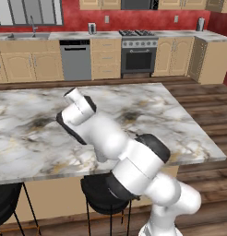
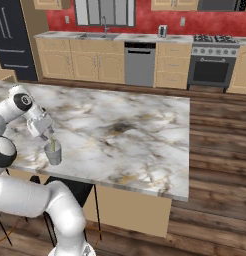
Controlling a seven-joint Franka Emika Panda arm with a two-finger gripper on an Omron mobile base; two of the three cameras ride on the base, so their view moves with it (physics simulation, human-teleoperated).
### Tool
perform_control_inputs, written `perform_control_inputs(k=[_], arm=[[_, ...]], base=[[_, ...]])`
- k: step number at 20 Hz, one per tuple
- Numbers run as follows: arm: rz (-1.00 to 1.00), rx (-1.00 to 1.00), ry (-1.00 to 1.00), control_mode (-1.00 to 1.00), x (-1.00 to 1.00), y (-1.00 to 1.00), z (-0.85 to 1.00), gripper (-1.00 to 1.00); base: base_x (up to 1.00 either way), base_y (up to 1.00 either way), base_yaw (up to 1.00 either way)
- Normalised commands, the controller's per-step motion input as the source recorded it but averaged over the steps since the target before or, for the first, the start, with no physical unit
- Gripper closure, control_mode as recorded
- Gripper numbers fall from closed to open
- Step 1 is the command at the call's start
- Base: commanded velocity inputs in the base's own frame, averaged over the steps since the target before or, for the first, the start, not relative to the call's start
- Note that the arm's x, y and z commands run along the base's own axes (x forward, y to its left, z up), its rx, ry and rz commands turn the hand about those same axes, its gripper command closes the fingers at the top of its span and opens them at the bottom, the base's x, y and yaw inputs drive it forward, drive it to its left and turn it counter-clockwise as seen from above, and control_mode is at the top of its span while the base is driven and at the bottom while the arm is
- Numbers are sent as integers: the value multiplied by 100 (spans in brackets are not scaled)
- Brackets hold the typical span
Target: Take a straw from the drawer in front and place it inside the glass cup on the dining counter.
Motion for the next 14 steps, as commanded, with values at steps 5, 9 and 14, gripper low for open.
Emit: perform_control_inputs(k=[5, 9, 14], arm=[[14, 49, 1, -100, -15, 0, -14, -100], [14, 44, 0, -100, -32, 0, 5, -100], [12, 23, -6, -100, -83, 0, 62, -100]], base=[[0, 0, 0], [0, 0, 0], [0, 0, 0]])
